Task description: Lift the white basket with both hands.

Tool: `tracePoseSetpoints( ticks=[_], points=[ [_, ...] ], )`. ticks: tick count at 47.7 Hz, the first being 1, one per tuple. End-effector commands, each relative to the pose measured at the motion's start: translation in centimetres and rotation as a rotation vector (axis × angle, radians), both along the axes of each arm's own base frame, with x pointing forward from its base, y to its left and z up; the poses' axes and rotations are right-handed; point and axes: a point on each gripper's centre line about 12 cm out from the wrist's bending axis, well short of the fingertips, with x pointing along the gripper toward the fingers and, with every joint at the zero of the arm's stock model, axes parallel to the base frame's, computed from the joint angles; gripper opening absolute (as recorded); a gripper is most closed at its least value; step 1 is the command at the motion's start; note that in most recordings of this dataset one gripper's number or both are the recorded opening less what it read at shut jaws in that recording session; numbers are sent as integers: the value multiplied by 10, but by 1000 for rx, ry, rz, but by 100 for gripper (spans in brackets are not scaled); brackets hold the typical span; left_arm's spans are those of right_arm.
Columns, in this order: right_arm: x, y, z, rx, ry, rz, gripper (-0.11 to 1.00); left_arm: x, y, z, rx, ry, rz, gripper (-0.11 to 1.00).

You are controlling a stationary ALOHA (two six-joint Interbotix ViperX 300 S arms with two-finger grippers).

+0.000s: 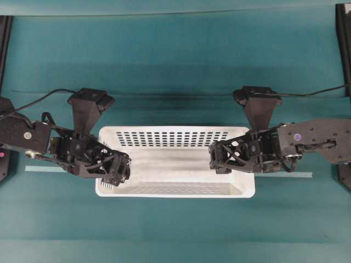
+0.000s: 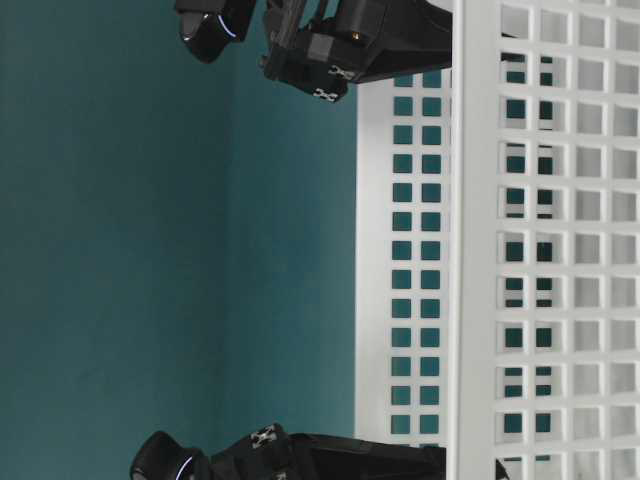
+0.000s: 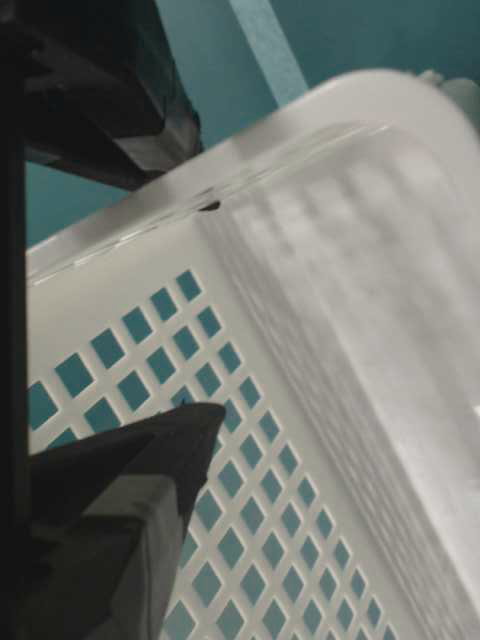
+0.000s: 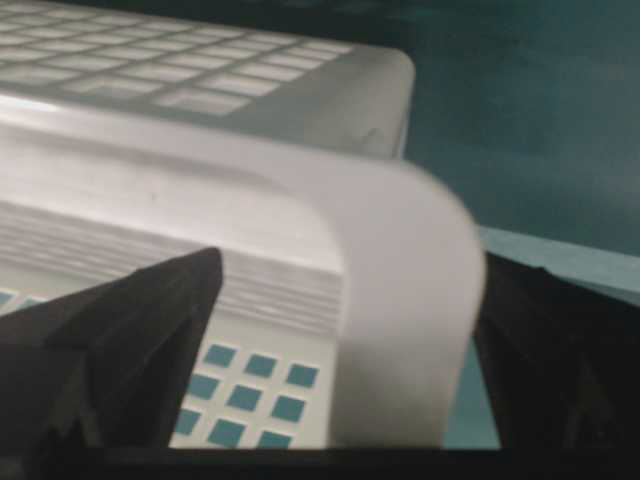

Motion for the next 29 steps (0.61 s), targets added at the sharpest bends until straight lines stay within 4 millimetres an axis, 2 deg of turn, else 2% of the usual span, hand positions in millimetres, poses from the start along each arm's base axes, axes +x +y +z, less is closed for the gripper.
tracePoseSetpoints(
  ticks=[1, 10, 17, 24, 29],
  points=[
    [-2, -1, 2, -2, 6, -2, 96, 0, 2, 12, 3, -39, 0, 90],
    [-14, -4, 28, -9, -5, -9, 96, -6, 2, 33, -4, -100, 3, 90],
    [-24, -8, 48, -15, -24, -14, 96, -18, 4, 50, -6, -126, 4, 90],
    [-31, -11, 76, -28, -119, 2, 96, -30, 5, 71, -3, -184, -4, 90],
    [-33, -14, 99, -67, -222, 40, 96, -40, 7, 93, 14, -270, -30, 90]
  ],
)
